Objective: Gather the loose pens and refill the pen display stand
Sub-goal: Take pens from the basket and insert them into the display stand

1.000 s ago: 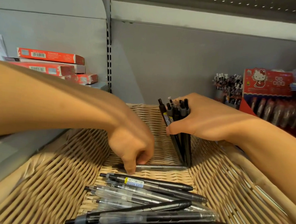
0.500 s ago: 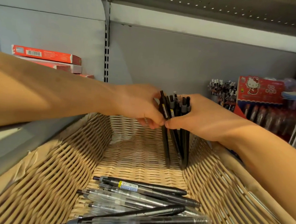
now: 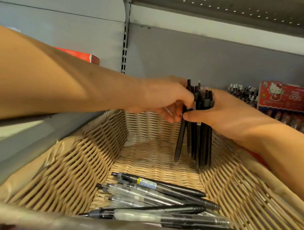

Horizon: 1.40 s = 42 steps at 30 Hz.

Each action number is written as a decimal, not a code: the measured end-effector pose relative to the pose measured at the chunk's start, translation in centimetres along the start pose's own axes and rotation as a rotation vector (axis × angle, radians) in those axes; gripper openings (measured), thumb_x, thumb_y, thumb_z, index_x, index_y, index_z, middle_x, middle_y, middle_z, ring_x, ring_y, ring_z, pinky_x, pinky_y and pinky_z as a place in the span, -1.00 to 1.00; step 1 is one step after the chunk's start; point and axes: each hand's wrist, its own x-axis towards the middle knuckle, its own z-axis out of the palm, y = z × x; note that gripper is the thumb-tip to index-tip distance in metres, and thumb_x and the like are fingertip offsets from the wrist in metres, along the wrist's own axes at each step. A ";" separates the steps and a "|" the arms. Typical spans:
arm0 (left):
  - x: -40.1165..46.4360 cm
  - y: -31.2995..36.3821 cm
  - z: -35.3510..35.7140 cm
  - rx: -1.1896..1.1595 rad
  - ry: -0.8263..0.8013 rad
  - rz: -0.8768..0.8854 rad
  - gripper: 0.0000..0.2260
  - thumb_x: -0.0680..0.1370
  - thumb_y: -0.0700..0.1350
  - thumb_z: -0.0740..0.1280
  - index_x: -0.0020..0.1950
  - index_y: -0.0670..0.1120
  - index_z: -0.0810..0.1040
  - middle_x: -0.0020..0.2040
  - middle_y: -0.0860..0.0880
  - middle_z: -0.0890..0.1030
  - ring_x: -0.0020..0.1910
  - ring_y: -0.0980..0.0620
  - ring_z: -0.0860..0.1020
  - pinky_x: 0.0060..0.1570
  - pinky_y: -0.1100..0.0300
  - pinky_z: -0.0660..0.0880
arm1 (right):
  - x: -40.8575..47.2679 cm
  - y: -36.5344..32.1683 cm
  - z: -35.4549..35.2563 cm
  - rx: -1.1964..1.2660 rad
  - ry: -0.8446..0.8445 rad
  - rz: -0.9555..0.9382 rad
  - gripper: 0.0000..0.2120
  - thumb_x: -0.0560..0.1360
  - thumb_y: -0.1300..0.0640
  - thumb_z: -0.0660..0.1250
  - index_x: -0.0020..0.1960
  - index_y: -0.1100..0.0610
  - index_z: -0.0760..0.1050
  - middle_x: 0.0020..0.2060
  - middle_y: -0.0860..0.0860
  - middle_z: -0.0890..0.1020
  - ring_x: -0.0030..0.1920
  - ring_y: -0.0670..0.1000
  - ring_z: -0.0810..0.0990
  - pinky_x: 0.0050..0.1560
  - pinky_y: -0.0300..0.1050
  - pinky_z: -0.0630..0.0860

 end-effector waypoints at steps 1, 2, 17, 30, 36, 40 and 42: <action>-0.4 0.4 0.0 0.003 0.007 0.013 -0.73 0.56 -0.20 0.34 0.25 -0.22 0.55 -0.11 -0.22 0.59 -0.29 0.00 0.61 -0.15 0.10 0.64 | -0.1 -0.3 0.0 0.024 0.007 0.008 -0.86 0.51 0.18 0.47 -0.06 -0.07 0.63 -0.19 -0.16 0.71 -0.12 -0.18 0.65 -0.04 -0.21 0.48; -0.9 0.9 -0.1 0.014 0.010 0.022 -0.74 0.57 -0.17 0.34 0.24 -0.21 0.55 -0.11 -0.21 0.60 -0.27 -0.01 0.61 -0.11 0.07 0.63 | -0.3 -0.7 -0.1 0.048 0.012 0.015 -0.85 0.52 0.19 0.46 -0.04 -0.06 0.63 -0.18 -0.15 0.71 -0.09 -0.17 0.66 0.01 -0.15 0.48; -16.7 6.0 -14.3 0.211 0.465 0.258 -0.73 0.51 0.17 0.35 0.08 0.03 0.52 -0.18 0.02 0.66 -0.37 -0.02 0.67 -0.31 0.05 0.62 | 2.3 -21.2 5.8 0.438 0.108 -0.160 -0.86 0.59 0.29 0.33 0.09 0.11 0.58 -0.19 0.06 0.67 -0.10 0.07 0.65 0.02 -0.01 0.55; -22.3 0.9 -18.5 0.435 0.554 0.301 -0.39 0.33 0.47 0.10 0.17 0.10 0.49 -0.26 0.08 0.63 -0.22 0.11 0.61 -0.18 0.07 0.56 | 2.8 -26.8 14.3 0.514 0.340 -0.060 -0.72 0.59 0.34 0.22 0.13 0.09 0.64 -0.11 0.08 0.74 -0.13 -0.03 0.72 -0.17 -0.08 0.69; -21.6 0.1 -17.5 0.406 0.553 0.324 -0.41 0.49 0.31 0.29 0.43 0.05 0.39 0.32 0.03 0.50 0.27 0.02 0.49 0.15 0.07 0.44 | 1.4 -25.8 16.1 0.473 0.154 0.016 -0.67 0.62 0.30 0.26 0.27 -0.04 0.55 0.12 -0.10 0.71 0.13 -0.24 0.63 0.10 -0.25 0.56; -22.0 1.2 -16.1 0.125 0.514 0.367 -0.53 0.53 0.04 0.39 0.43 0.12 0.38 0.04 0.21 0.52 0.04 0.20 0.53 -0.04 0.31 0.38 | 0.3 -26.9 16.5 0.521 0.203 0.068 -0.73 0.68 0.28 0.12 0.12 -0.06 0.48 0.12 0.01 0.65 0.15 -0.06 0.61 0.21 -0.03 0.56; -22.2 1.6 -15.5 -0.021 0.560 0.379 -0.59 0.49 -0.07 0.42 0.30 0.18 0.45 -0.06 0.27 0.53 -0.06 0.30 0.53 -0.10 0.35 0.42 | -0.1 -27.3 16.8 0.528 0.238 0.084 -0.76 0.68 0.24 0.11 0.17 -0.04 0.45 0.15 0.09 0.64 0.19 0.06 0.60 0.26 0.11 0.56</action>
